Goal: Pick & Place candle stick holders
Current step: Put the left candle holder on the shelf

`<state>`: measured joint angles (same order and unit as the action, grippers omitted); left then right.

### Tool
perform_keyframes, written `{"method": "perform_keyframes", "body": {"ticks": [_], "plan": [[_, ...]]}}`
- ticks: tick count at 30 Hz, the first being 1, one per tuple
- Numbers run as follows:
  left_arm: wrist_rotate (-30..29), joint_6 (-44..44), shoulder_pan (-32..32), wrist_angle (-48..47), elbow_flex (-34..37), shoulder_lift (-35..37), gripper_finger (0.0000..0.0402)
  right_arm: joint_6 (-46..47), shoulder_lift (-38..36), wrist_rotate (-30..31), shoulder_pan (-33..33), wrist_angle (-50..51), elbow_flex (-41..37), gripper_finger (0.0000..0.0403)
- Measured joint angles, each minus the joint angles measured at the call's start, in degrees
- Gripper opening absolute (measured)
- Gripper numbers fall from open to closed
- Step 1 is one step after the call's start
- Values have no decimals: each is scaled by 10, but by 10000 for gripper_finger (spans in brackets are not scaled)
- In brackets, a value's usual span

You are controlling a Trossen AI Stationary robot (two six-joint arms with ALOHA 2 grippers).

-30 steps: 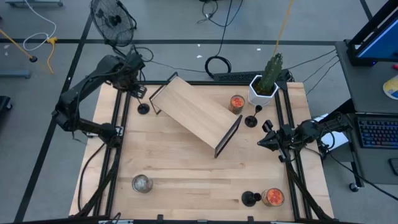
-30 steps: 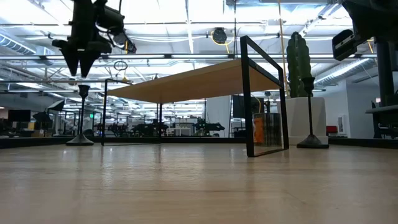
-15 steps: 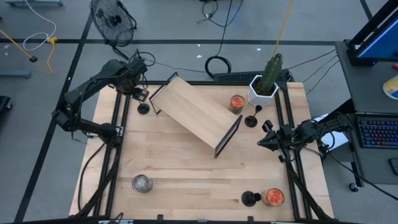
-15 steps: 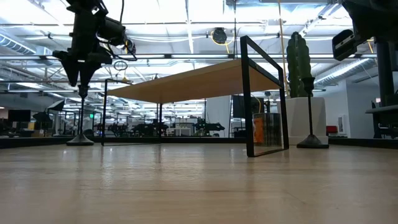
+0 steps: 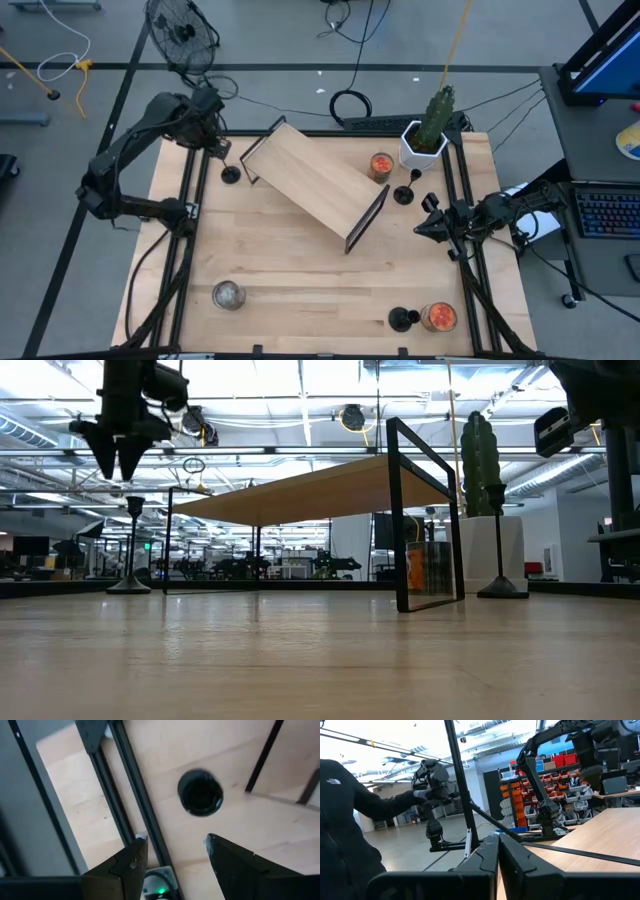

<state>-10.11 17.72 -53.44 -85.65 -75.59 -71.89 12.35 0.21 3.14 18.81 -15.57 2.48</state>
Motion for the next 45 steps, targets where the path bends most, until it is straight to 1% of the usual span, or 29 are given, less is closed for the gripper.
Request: {"method": "perform_keyframes", "body": {"ticks": [4, 8, 14, 22, 26, 31, 36, 41, 45], "plan": [[13, 15, -15, 14, -9, -1, 212, 0, 0, 0, 0, 0, 0, 4], [10, 29, -12, 13, -8, -9, 212, 0, 0, 0, 0, 0, 0, 4], [-3, 68, -8, 15, -8, -30, 212, 0, 0, 0, 0, 2, 0, 4], [-11, 97, -7, 12, -8, -55, 212, 0, 0, 0, 0, 2, 0, 4], [-24, 109, 0, 2, -8, -67, 212, 0, 0, -2, 0, 2, 0, 4], [-32, 111, 7, -1, 1, -85, 212, 0, 0, -2, 0, 2, 0, 4], [-17, 104, 8, 33, 23, -103, 212, 0, 0, -2, 0, 2, 0, 4], [-1, 77, 8, 55, 35, -118, 211, 0, 0, -2, 0, 2, 0, 4], [-4, 75, 8, 57, 36, -122, 208, 0, 0, -2, 0, 2, 0, 4]]}}
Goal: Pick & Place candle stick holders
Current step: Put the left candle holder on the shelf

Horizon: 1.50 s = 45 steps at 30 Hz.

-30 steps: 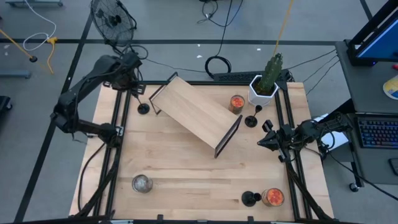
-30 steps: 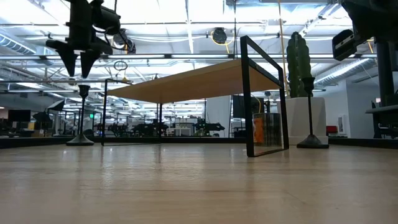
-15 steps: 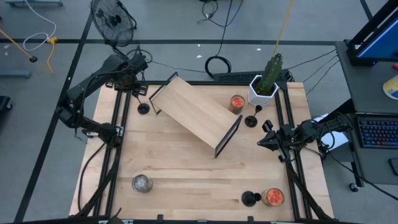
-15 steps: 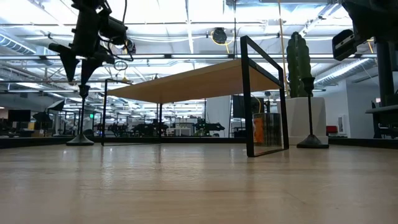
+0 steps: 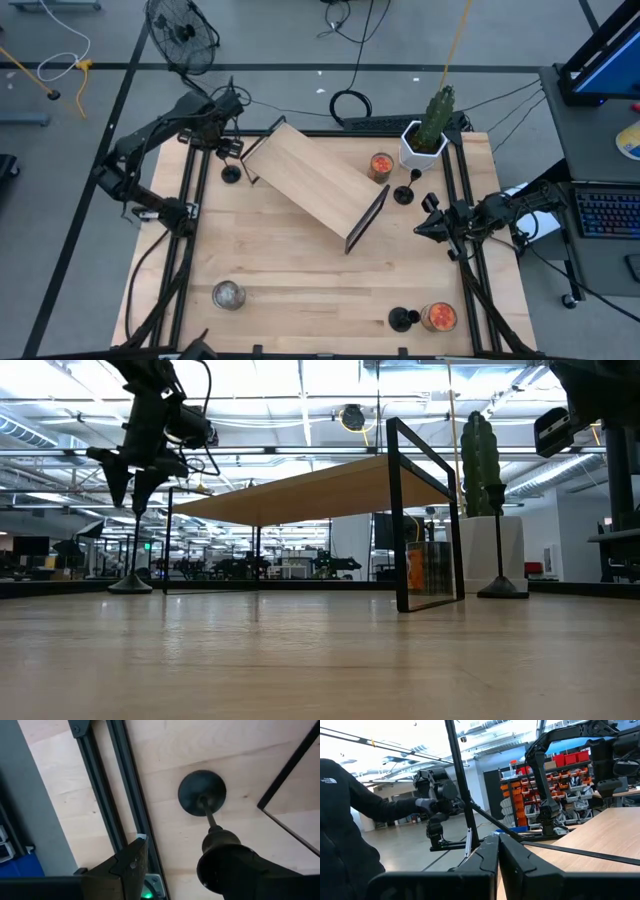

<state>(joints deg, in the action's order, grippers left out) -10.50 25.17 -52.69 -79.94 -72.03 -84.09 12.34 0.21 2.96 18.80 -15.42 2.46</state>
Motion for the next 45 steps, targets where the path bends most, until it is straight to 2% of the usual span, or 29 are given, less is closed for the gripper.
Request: {"method": "perform_keyframes", "body": {"ticks": [4, 11, 16, 24, 27, 34, 38, 45], "plan": [[-4, 0, -4, 2, 1, -1, 167, 0, 0, 0, 0, 0, 0, 4], [-18, 0, -9, 12, 1, -1, 30, 0, 0, 0, 0, 0, 0, 4], [3, -6, -12, 10, 1, -1, 28, 0, 0, 0, 0, 1, 0, 4], [-9, -6, -12, -6, 2, 18, 27, 0, 0, 0, 0, 3, 0, 4], [-19, 3, -12, -22, -11, 35, 9, 0, 0, 0, 0, 3, 0, 4], [-14, 17, -10, -67, -60, 68, 5, 0, 0, 0, 0, 7, 0, 4], [-45, 34, -5, -104, -108, 78, 5, 0, 0, 0, 0, 7, 0, 4], [-5, 35, -4, -102, -209, 98, 5, 0, 0, 0, 0, 7, 0, 4]]}}
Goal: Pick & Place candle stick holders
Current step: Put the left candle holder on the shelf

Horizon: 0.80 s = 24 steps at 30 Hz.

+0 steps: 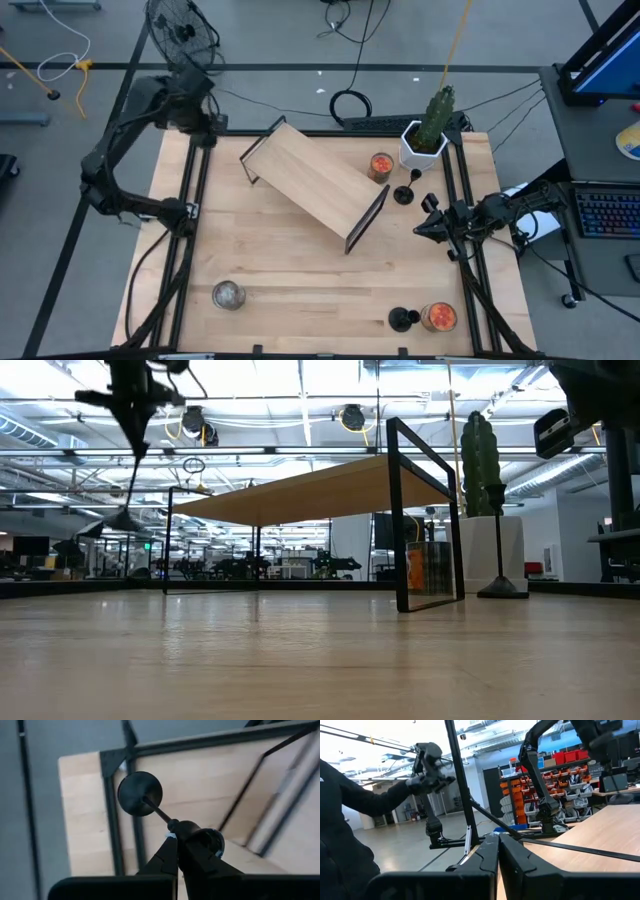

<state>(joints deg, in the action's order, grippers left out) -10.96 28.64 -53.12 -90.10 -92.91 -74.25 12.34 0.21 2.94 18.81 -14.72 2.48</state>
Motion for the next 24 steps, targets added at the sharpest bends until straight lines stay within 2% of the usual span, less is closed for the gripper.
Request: {"method": "perform_keyframes", "body": {"ticks": [8, 12, 18, 24], "plan": [[66, -12, 0, 25, -159, 4, 5, 0, 0, 0, 0, 0, 0, 4], [121, -11, 0, 66, -219, 5, 5, 0, 0, 0, 0, 0, 0, 4], [222, 19, 0, 130, -246, 3, 5, 0, 0, 0, 0, 0, 0, 4], [249, 37, 24, 141, -246, -27, 4, 0, 0, 0, 0, 0, 0, 4]]}}
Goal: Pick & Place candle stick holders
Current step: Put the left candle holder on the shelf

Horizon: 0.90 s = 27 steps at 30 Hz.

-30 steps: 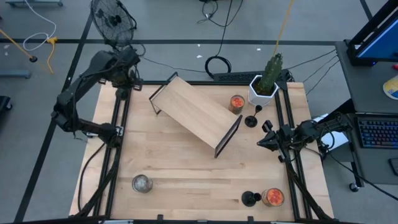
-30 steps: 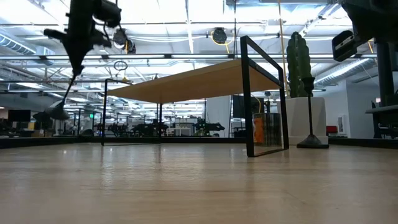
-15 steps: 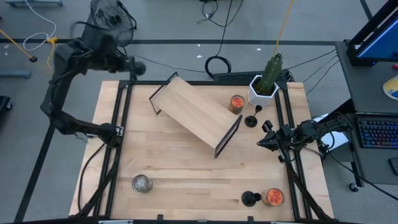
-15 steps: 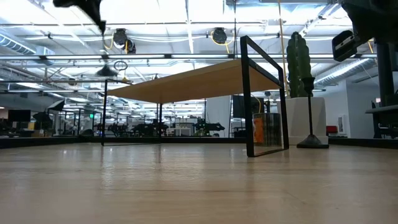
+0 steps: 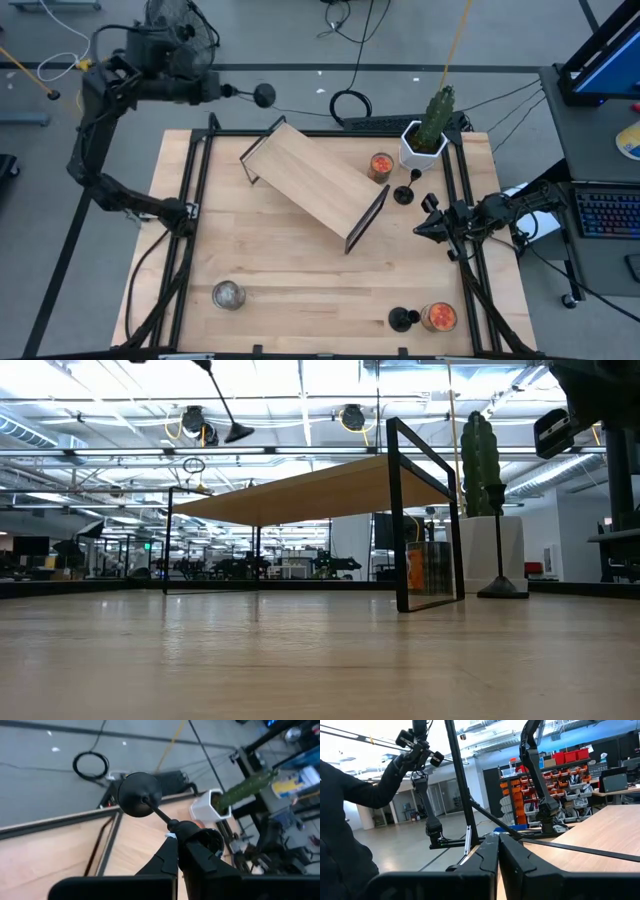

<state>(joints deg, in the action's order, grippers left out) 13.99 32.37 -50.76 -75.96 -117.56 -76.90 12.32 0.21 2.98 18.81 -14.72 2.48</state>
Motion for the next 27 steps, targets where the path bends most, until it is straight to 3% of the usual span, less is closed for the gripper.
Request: {"method": "perform_keyframes", "body": {"ticks": [8, 13, 21, 27], "plan": [[21, 3, 49, 0, 0, -64, 4, 0, 0, 0, 0, 0, 0, 4], [71, 6, 56, -3, 0, -99, 4, 0, 0, 0, 0, 0, 0, 4], [64, 6, 51, -76, 0, -132, 4, 0, 0, 0, 0, 6, 0, 4], [65, 13, 51, -69, 0, -139, 4, 0, 0, 2, 0, 18, 0, 4]]}}
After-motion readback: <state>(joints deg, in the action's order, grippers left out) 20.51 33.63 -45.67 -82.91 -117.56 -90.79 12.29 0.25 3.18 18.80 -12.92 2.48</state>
